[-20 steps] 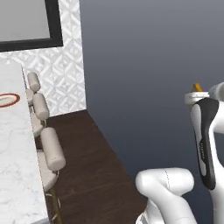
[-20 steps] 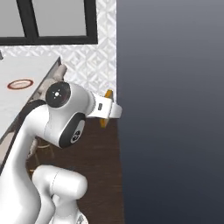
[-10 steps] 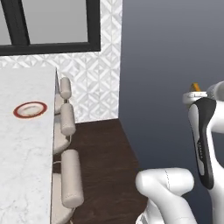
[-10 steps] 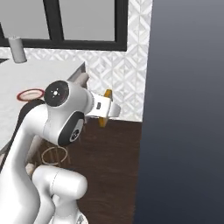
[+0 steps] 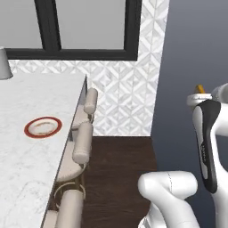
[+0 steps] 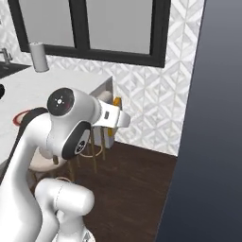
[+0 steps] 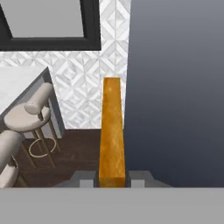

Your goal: Start the toaster. Once the lever pops up, take the bread to the plate on the dining counter.

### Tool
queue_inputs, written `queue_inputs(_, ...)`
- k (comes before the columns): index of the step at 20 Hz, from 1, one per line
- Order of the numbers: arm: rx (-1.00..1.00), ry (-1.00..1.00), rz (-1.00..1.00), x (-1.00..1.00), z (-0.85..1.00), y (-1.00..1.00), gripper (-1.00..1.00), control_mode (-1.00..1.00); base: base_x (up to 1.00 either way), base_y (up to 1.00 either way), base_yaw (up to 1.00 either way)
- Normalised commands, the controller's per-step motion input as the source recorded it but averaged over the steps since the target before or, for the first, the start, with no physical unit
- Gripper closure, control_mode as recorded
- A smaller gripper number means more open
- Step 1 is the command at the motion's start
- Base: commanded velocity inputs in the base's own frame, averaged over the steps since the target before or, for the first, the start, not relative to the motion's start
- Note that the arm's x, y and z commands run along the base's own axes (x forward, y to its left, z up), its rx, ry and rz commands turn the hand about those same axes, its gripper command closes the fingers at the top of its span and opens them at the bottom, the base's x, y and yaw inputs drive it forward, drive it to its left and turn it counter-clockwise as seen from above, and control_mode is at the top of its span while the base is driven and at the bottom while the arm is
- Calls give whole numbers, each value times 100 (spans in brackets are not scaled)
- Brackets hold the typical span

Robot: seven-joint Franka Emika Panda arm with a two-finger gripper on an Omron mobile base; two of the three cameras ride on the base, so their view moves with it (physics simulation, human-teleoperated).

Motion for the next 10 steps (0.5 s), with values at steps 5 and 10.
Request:
queue_inputs(5, 0, 0, 0, 0, 0, 0, 100, 100, 85, -50, 55)
queue_inputs(10, 0, 0, 0, 0, 0, 0, 100, 100, 27, -44, 57)
